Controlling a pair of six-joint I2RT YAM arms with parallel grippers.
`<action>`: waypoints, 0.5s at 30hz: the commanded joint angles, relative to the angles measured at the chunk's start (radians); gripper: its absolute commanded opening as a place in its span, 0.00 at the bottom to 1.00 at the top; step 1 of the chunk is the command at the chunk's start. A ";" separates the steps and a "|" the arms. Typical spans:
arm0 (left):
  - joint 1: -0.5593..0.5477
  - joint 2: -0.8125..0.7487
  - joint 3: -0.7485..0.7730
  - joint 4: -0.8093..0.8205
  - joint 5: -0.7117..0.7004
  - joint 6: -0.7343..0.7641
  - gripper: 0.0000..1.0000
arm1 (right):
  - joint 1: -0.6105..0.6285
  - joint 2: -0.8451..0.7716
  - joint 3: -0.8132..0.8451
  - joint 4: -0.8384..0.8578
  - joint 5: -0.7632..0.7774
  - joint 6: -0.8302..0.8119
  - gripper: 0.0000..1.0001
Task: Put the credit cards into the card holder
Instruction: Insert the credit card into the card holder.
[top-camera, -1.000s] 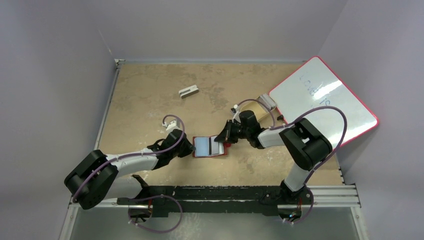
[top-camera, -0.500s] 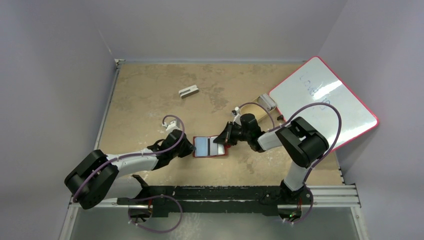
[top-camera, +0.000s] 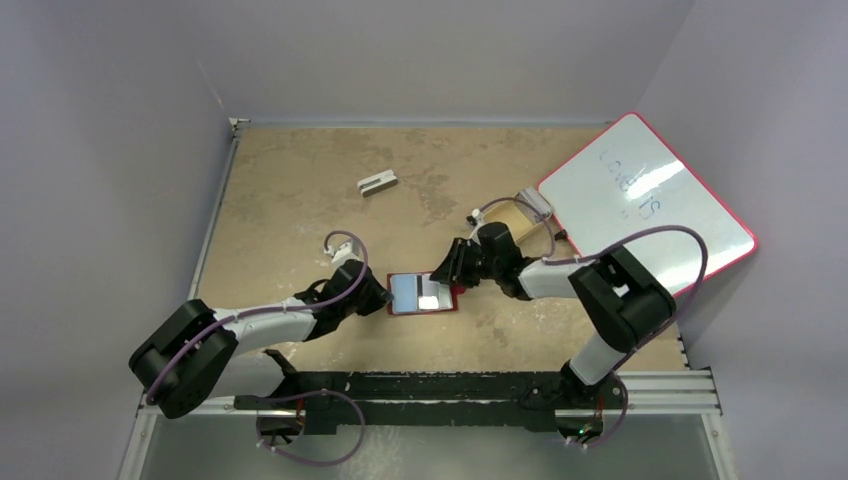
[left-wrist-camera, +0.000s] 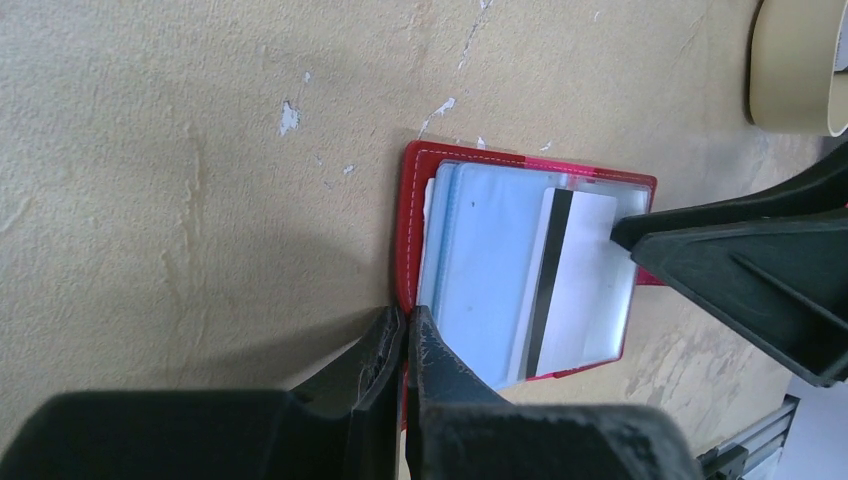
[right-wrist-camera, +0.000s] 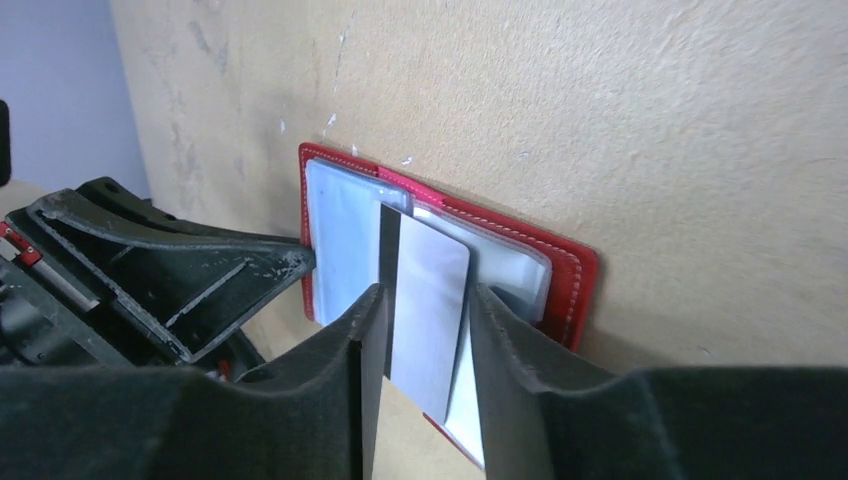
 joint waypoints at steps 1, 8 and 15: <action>-0.002 -0.014 -0.015 0.019 0.010 -0.014 0.00 | 0.002 -0.098 0.058 -0.247 0.161 -0.119 0.42; -0.002 -0.022 -0.022 0.030 0.016 -0.022 0.00 | 0.029 -0.127 0.066 -0.265 0.146 -0.113 0.44; -0.002 -0.011 -0.010 0.038 0.030 -0.018 0.00 | 0.111 -0.064 0.074 -0.201 0.163 -0.044 0.43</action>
